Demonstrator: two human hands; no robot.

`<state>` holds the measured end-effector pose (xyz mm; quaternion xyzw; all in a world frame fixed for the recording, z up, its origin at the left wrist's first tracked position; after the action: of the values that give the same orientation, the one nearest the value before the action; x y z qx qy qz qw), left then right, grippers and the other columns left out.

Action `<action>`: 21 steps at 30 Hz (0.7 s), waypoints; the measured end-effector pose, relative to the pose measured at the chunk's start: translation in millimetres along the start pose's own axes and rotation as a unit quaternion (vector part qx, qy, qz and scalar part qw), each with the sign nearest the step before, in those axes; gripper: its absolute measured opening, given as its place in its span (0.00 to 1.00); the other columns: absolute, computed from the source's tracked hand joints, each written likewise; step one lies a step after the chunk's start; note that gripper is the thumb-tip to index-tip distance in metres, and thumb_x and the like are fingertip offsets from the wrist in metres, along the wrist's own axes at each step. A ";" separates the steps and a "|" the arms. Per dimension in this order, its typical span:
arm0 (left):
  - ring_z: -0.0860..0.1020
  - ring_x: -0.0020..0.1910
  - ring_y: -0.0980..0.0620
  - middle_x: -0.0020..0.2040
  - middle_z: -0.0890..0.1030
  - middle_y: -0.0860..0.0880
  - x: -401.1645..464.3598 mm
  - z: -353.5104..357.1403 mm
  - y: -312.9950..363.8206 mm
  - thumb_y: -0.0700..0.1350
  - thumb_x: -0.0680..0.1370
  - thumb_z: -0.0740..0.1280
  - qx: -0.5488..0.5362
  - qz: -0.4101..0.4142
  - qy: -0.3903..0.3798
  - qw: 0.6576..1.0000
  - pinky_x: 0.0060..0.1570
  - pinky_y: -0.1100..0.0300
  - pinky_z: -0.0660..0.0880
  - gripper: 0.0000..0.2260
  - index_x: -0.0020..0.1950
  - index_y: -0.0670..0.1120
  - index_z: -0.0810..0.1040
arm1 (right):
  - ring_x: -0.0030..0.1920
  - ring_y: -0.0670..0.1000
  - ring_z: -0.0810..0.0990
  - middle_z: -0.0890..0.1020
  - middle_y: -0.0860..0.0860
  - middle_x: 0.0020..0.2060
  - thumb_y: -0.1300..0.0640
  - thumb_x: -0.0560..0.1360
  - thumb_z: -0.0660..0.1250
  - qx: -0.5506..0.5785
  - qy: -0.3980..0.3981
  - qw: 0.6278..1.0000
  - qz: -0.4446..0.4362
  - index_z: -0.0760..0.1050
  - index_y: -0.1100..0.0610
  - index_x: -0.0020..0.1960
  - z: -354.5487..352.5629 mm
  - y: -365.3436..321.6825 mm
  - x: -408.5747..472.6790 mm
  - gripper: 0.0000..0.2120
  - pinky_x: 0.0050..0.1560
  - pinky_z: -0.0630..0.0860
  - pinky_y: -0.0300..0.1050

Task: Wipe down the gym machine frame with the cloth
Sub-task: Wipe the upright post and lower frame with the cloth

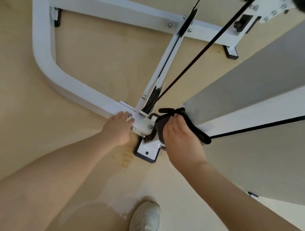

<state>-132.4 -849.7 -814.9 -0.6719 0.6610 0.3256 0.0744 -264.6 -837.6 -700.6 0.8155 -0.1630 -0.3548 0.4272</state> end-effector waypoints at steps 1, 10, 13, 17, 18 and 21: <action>0.50 0.75 0.46 0.77 0.50 0.44 -7.5 -6.7 8.3 0.43 0.80 0.56 -0.019 0.009 -0.002 1.000 0.72 0.52 0.51 0.25 0.76 0.47 0.52 | 0.66 0.60 0.70 0.74 0.58 0.63 0.51 0.77 0.54 0.010 0.007 0.999 0.037 0.67 0.63 0.68 -8.2 21.8 -10.2 0.24 0.71 0.51 0.59; 0.61 0.69 0.58 0.73 0.57 0.58 -116.1 -111.7 120.4 0.40 0.80 0.57 -0.351 0.238 0.034 0.905 0.64 0.57 0.65 0.27 0.75 0.56 0.51 | 0.43 0.59 0.79 0.80 0.56 0.33 0.53 0.71 0.62 0.055 0.182 0.927 0.324 0.78 0.62 0.38 -86.3 219.1 -95.5 0.13 0.64 0.58 0.51; 0.57 0.64 0.65 0.71 0.59 0.61 -128.1 -122.8 131.2 0.39 0.80 0.57 -0.394 0.254 0.068 0.881 0.64 0.67 0.57 0.27 0.75 0.55 0.52 | 0.41 0.56 0.78 0.80 0.53 0.32 0.50 0.69 0.65 0.078 0.106 0.940 0.313 0.78 0.58 0.35 -88.8 204.4 -88.1 0.12 0.62 0.59 0.50; 0.65 0.67 0.59 0.71 0.62 0.58 -124.2 -110.4 123.3 0.37 0.79 0.56 -0.403 0.235 0.038 0.884 0.65 0.63 0.61 0.28 0.74 0.60 0.54 | 0.60 0.56 0.76 0.82 0.52 0.52 0.49 0.72 0.59 0.047 -0.001 0.981 0.189 0.81 0.56 0.54 -62.8 148.9 -85.2 0.18 0.70 0.48 0.55; 0.68 0.63 0.57 0.71 0.64 0.57 -124.0 -108.9 120.5 0.37 0.79 0.55 -0.403 0.226 0.034 0.886 0.63 0.62 0.64 0.28 0.74 0.61 0.55 | 0.61 0.56 0.75 0.82 0.51 0.53 0.50 0.72 0.58 0.034 0.015 0.982 0.183 0.80 0.56 0.56 -63.3 153.4 -90.6 0.19 0.71 0.46 0.55; 0.71 0.63 0.56 0.69 0.70 0.52 -128.4 -120.4 117.9 0.31 0.78 0.53 -0.414 0.224 0.068 0.880 0.62 0.67 0.64 0.27 0.73 0.53 0.61 | 0.59 0.57 0.77 0.83 0.53 0.48 0.51 0.73 0.55 0.032 0.094 0.969 0.228 0.81 0.60 0.51 -82.2 200.9 -110.4 0.20 0.72 0.49 0.53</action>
<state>-191.0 -819.2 -613.6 -0.4960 0.6022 0.5312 -0.3305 -274.8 -843.8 -457.4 0.7996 -0.3150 -0.1641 0.4842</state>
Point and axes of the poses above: each hand's wrist, its own x-axis towards the middle knuckle, its own z-axis out of the palm, y = z × x, the point moved 5 cm from there along x, towards the middle knuckle
